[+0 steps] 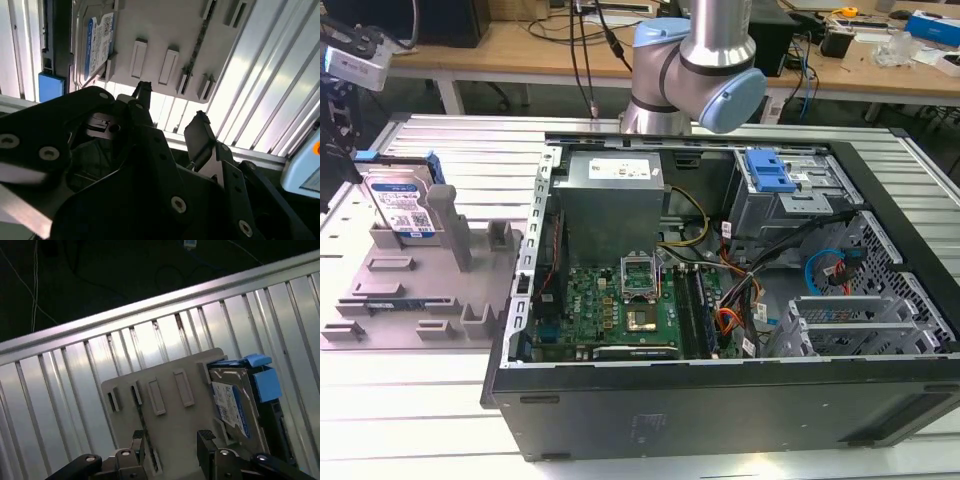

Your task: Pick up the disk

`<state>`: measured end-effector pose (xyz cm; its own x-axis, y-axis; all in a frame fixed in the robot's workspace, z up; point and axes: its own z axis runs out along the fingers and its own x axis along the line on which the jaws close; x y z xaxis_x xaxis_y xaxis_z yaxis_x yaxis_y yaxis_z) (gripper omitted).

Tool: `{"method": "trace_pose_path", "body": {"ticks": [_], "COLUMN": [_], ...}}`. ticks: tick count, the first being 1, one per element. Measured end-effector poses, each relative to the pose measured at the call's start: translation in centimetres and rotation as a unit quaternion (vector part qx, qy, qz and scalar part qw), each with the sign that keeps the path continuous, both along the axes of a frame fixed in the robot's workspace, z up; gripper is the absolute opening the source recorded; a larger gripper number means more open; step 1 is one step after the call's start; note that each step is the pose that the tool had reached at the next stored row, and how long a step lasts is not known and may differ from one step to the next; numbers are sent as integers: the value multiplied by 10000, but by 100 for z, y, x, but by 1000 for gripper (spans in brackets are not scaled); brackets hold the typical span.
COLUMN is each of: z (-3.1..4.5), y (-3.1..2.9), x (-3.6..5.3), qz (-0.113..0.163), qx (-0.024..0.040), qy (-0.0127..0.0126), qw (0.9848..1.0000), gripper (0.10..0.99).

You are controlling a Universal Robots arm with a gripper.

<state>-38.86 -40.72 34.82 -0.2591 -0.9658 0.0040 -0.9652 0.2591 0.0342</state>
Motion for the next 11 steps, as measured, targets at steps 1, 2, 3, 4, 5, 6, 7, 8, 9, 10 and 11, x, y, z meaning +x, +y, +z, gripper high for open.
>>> {"method": "trace_pose_path", "body": {"ticks": [1,2,3,4,5,6,7,8,9,10,11], "z": [-9,-16,-22,-30,-34,-36,-38,-38,-39,-40,-39], "y": [0,0,0,0,0,1,0,0,13,13,13], "x": [0,0,0,0,0,0,-1,0,0,0,0], "qz": [243,397,582,806,889,947,995,1026,1061,1066,1066], "qx": [-8,-13,-19,-27,-30,-33,-39,-46,-83,-89,-90], "qy": [-13,-23,-37,-65,-83,-110,-158,-213,-302,-308,-308], "qw": [9997,9992,9983,9967,9960,9954,9949,9945,9939,9938,9938], "gripper": [541,541,541,541,541,541,541,541,541,541,541]}}
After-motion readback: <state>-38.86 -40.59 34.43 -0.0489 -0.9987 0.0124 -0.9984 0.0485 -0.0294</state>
